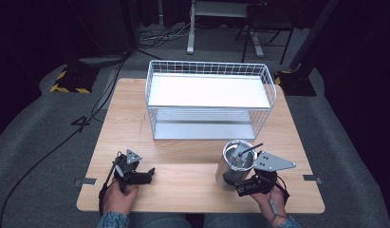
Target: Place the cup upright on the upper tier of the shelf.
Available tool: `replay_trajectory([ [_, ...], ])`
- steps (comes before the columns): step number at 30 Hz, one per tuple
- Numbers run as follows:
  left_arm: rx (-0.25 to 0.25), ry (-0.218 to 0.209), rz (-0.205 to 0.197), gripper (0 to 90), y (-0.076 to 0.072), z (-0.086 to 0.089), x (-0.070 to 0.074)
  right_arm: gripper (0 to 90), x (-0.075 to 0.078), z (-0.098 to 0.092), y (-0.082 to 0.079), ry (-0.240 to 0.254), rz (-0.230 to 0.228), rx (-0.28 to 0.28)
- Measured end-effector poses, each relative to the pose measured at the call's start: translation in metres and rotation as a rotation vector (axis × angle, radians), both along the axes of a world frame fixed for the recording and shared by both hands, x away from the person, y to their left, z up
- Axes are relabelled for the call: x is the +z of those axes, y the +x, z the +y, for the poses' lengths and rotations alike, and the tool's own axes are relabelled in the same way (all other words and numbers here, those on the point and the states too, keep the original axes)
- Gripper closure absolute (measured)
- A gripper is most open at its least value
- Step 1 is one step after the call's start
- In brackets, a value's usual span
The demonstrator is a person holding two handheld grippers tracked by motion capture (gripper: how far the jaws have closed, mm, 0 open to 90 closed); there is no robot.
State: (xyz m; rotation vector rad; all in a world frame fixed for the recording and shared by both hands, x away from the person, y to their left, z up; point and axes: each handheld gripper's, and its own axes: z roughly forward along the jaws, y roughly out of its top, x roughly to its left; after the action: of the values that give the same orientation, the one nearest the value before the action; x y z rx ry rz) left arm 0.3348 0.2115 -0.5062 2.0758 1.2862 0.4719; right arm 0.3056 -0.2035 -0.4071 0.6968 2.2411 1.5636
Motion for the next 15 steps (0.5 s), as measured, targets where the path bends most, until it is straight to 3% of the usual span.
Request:
replay_trajectory([
  [15, 0.001, 0.000, 0.000, 7.8, 0.000, 0.000, 0.000, 3.6, 0.043, 0.002, 0.023, 0.006, -0.024, -0.026],
])
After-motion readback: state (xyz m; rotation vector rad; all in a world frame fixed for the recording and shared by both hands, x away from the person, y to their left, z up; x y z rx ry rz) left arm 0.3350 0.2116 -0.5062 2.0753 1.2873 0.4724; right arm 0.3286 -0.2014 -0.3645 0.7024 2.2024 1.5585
